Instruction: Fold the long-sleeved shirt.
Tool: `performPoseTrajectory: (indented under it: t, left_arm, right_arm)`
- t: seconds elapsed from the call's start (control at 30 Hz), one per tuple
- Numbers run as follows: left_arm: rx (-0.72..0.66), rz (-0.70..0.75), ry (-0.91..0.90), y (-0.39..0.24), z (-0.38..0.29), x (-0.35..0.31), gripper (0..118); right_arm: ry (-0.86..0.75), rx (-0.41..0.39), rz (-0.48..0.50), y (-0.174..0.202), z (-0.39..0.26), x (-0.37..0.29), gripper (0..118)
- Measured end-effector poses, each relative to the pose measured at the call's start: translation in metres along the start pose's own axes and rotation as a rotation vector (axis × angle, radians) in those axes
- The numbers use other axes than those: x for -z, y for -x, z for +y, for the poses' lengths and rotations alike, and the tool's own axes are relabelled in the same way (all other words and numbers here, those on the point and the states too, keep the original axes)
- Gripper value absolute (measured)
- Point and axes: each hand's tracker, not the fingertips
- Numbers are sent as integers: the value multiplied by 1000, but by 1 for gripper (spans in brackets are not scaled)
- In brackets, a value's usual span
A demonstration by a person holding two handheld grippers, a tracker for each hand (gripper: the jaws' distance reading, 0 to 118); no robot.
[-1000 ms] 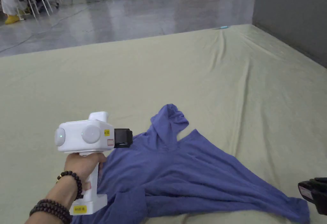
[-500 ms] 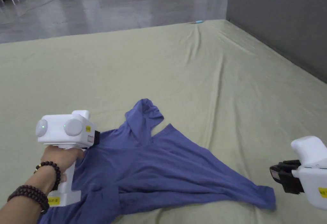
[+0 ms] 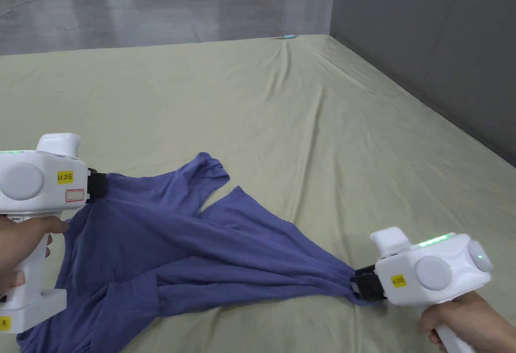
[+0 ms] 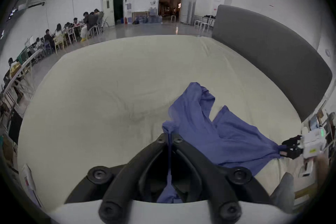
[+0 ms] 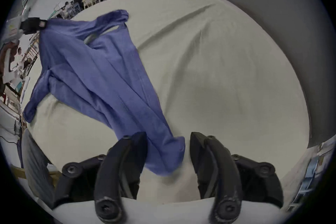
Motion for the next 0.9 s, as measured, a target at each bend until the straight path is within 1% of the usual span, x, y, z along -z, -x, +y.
performPoseTrajectory:
  t: [0.03,0.07,0.1,0.13,0.2,0.23,0.27,0.3,0.33,0.4,0.43,0.47,0.53,0.57,0.63,0.77,0.87,0.9]
  left_arm:
    - [5,0,1,-1,0,-3,0]
    - [11,2,1,0,1,-2,0]
    - [13,7,0,0,0,-5,0]
    - [13,10,-2,0,0,-9,0]
    - [2,9,-16,3,1,-19,0]
    - [2,2,-30,4,2,-26,0]
    - [-3,-4,-52,5,5,-36,0]
    - [-3,-3,-75,5,9,-45,0]
    - [1,-5,-106,9,15,-57,0]
    - [-9,9,-180,13,29,-81,0]
    - [-21,13,-211,17,40,-93,0]
    - [-36,27,-246,22,51,-105,0]
    - [-29,44,-300,30,78,-131,0]
    - [-21,62,-333,34,94,-144,0]
    - [-18,114,-408,41,124,-169,0]
    - [-51,134,-534,59,191,-211,0]
    - [-69,185,-565,72,244,-233,0]
    - [-107,189,-596,78,264,-241,0]
  right_arm:
    - [19,7,11,1,0,6,33]
    - [35,-1,27,2,-1,9,13]
    - [11,-23,20,4,-2,7,2]
    - [-22,-40,6,5,-1,1,2]
    - [-19,-12,10,4,3,-15,2]
    - [-36,-15,17,3,6,-23,2]
    - [-91,-19,36,2,11,-36,2]
    - [-108,-23,45,1,19,-48,2]
    - [-156,-32,26,3,28,-64,2]
    - [-246,-68,35,6,52,-96,2]
    - [-299,-65,34,7,71,-114,2]
    - [-338,-83,53,9,90,-130,2]
    - [-439,-98,56,16,131,-163,2]
    - [-479,-123,61,21,155,-179,2]
    - [-573,-134,54,30,199,-210,2]
    - [-708,-172,31,52,291,-271,2]
    - [-796,-180,-9,64,357,-313,1]
    - [-821,-171,-25,67,380,-329,1]
